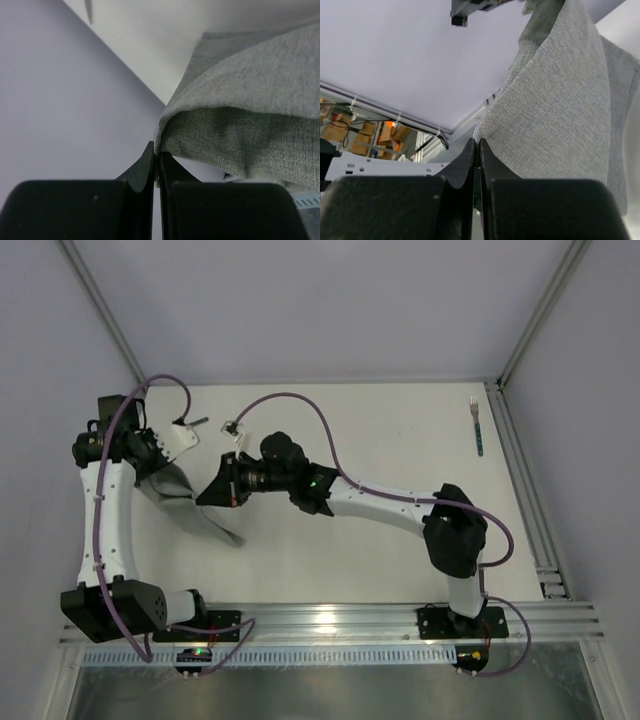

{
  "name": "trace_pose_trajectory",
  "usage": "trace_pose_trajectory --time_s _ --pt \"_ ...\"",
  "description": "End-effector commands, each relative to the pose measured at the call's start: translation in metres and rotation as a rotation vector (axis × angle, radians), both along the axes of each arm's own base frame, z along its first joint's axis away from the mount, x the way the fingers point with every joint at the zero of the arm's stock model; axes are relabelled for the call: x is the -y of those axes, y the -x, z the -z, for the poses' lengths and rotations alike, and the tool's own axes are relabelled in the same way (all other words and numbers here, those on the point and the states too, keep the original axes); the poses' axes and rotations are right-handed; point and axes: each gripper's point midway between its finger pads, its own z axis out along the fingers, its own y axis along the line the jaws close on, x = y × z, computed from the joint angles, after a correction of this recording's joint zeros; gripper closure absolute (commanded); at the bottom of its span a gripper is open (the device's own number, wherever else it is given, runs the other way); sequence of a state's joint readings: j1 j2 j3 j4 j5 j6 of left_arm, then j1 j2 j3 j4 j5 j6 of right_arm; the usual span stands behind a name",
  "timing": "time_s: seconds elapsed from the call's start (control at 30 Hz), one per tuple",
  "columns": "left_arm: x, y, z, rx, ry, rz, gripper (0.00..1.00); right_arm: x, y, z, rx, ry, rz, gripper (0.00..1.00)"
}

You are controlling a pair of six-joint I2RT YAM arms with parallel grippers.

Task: Fold the napkin into a case and place the utensils inside
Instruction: Turn over the upper triangle folded napkin at the center of the board.

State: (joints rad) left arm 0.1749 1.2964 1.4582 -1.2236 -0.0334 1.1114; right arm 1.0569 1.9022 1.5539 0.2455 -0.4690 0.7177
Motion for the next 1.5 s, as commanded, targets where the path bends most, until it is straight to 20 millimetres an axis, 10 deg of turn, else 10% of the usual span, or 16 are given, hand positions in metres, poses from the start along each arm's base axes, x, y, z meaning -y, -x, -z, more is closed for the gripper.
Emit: trace_pose_trajectory --time_s 0.0,0.23,0.53,0.7,0.93,1.47 --pt "-0.022 -0.02 -0.03 0.119 -0.083 -0.018 1.0 -0.02 0.011 -0.062 -0.058 -0.199 -0.006 0.97" --pt "-0.01 -0.055 -0.01 0.087 -0.033 0.04 1.0 -0.006 0.006 -0.022 -0.211 -0.198 0.089 0.97" --pt "0.1 -0.091 0.103 -0.215 -0.08 0.323 1.0 0.069 -0.01 0.086 -0.388 -0.041 0.262 0.97" --pt "0.142 -0.128 0.13 -0.237 -0.116 0.382 1.0 0.128 -0.015 0.152 -0.524 0.022 0.41 0.97" --pt "0.209 -0.151 0.161 -0.248 -0.102 0.427 1.0 0.162 -0.026 0.182 -0.618 0.025 0.486 0.97" --pt "0.291 -0.145 0.197 -0.267 -0.061 0.439 1.0 0.231 -0.021 0.238 -0.654 0.207 0.653 0.97"
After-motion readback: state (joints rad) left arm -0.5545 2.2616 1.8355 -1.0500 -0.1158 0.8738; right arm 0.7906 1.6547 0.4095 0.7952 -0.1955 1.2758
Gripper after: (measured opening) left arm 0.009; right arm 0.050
